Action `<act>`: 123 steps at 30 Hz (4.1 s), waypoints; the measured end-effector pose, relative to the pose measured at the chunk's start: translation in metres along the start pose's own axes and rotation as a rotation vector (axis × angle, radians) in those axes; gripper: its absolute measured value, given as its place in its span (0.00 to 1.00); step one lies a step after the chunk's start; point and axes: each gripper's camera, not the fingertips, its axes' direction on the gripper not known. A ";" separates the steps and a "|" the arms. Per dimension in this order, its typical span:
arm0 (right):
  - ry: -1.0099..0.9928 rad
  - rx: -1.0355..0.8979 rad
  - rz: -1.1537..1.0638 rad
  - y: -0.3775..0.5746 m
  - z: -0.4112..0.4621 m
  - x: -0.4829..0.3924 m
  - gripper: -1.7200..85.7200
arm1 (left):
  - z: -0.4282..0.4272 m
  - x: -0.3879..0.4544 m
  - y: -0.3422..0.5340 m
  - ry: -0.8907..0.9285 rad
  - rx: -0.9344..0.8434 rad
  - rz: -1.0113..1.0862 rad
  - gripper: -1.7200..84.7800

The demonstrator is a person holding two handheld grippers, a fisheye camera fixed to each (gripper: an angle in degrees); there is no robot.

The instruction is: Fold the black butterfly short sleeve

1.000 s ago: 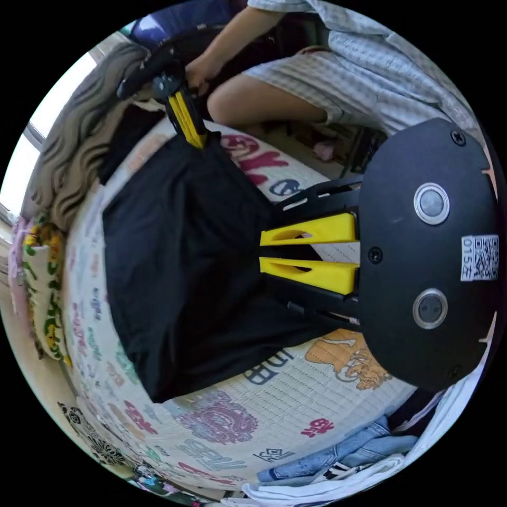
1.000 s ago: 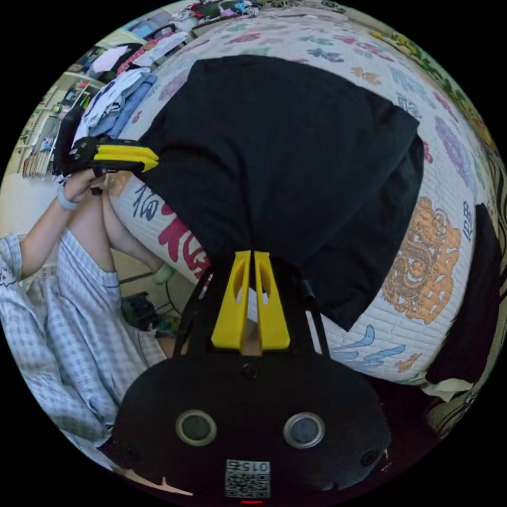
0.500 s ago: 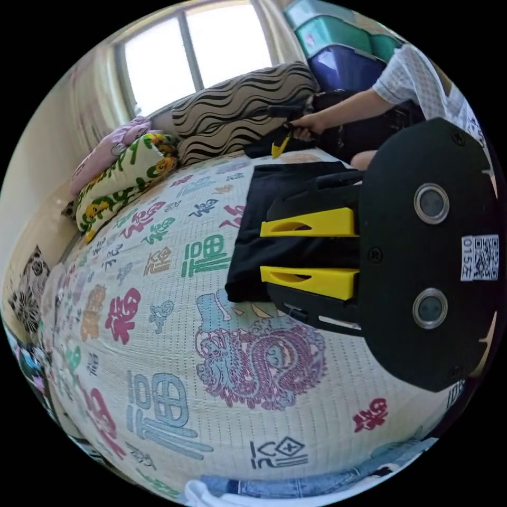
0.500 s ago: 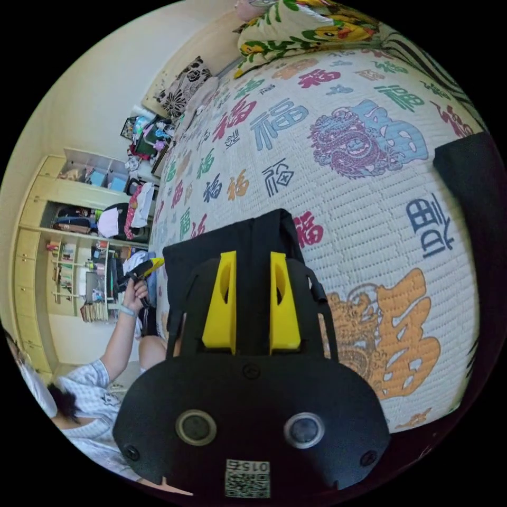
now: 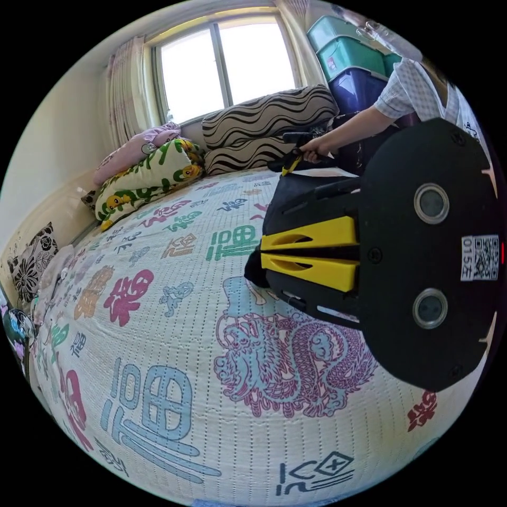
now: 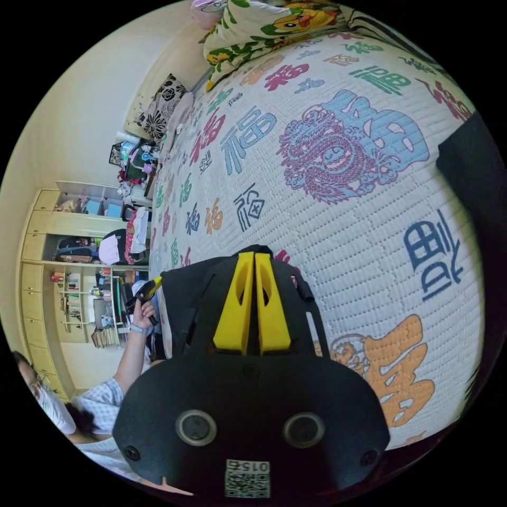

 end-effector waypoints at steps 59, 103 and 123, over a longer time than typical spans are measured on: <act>0.423 -0.494 -0.710 0.063 0.269 -0.554 0.12 | 0.125 -0.171 0.318 -0.113 0.220 -0.202 0.07; -0.138 -0.277 -0.392 -0.080 0.013 -0.293 0.03 | 0.356 0.091 0.474 -0.163 0.025 0.785 0.02; -0.255 -0.202 -0.473 -0.075 -0.023 -0.271 0.03 | 0.297 0.066 0.429 -0.040 0.118 0.581 0.02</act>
